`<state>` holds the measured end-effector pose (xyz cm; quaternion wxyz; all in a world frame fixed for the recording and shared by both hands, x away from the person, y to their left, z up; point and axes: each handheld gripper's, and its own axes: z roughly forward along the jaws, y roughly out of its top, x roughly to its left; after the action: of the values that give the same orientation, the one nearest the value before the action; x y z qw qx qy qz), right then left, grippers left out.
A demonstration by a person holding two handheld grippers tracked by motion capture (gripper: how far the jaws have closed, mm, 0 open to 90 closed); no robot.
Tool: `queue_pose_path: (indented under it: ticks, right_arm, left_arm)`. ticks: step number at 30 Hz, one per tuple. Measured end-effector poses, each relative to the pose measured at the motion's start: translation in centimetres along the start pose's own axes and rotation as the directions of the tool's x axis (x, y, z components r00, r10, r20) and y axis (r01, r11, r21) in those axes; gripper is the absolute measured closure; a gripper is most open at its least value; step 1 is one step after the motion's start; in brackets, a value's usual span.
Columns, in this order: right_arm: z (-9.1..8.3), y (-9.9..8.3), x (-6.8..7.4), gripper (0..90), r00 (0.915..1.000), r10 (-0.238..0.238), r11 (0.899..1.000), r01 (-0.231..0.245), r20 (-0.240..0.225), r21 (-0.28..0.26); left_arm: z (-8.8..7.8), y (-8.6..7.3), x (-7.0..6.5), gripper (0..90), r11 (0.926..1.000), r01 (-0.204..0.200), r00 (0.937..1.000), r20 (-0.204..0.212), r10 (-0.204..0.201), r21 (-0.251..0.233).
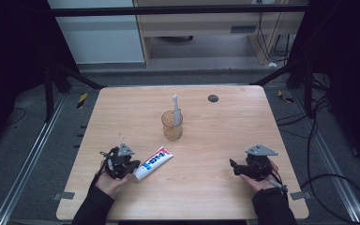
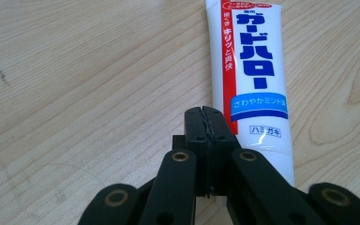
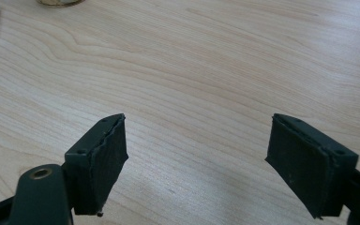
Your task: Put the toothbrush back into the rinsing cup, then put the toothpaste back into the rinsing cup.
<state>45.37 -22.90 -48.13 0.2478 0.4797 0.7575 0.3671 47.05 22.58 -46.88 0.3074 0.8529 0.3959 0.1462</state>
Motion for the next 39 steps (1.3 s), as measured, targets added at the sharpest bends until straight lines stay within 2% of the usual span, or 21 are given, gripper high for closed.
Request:
queue_pose_path:
  ticks: [6,12,17,20,28,39]
  right_arm:
    - [-0.1,0.1,-0.1,20.2,0.9999,0.011,1.0,-0.011,0.003,-0.005]
    - [-0.2,0.1,-0.2,20.2,0.9999,0.012,1.0,-0.012,0.003,-0.006]
    - [-0.1,0.2,-0.3,20.2,0.9999,0.011,1.0,-0.011,0.005,-0.007]
    - [-0.2,0.2,-0.3,20.2,0.9997,0.022,1.0,-0.022,0.003,-0.005]
    - [-0.2,0.2,-0.4,20.1,0.9999,0.016,1.0,-0.016,0.005,-0.006]
    - [-0.2,0.3,-0.9,20.1,0.9996,0.028,1.0,-0.028,0.01,-0.011]
  left_arm:
    - [-1.2,0.5,0.7,87.2,0.9986,0.024,0.9996,-0.014,-0.024,-0.047]
    - [-2.5,1.5,0.7,80.6,0.996,0.018,0.9995,-0.024,-0.02,-0.088]
    - [-2.8,2.1,0.8,71.6,0.9942,0.017,0.9996,-0.021,-0.02,-0.106]
    - [-2.9,2.3,0.8,66.2,0.9946,0.01,0.9997,-0.022,-0.012,-0.103]
    - [-3.1,3.5,0.6,52.6,0.9958,-0.012,0.9998,-0.016,0.01,-0.091]
    - [-2.7,5.1,0.2,43.0,0.997,-0.048,0.9988,-0.013,0.047,-0.061]
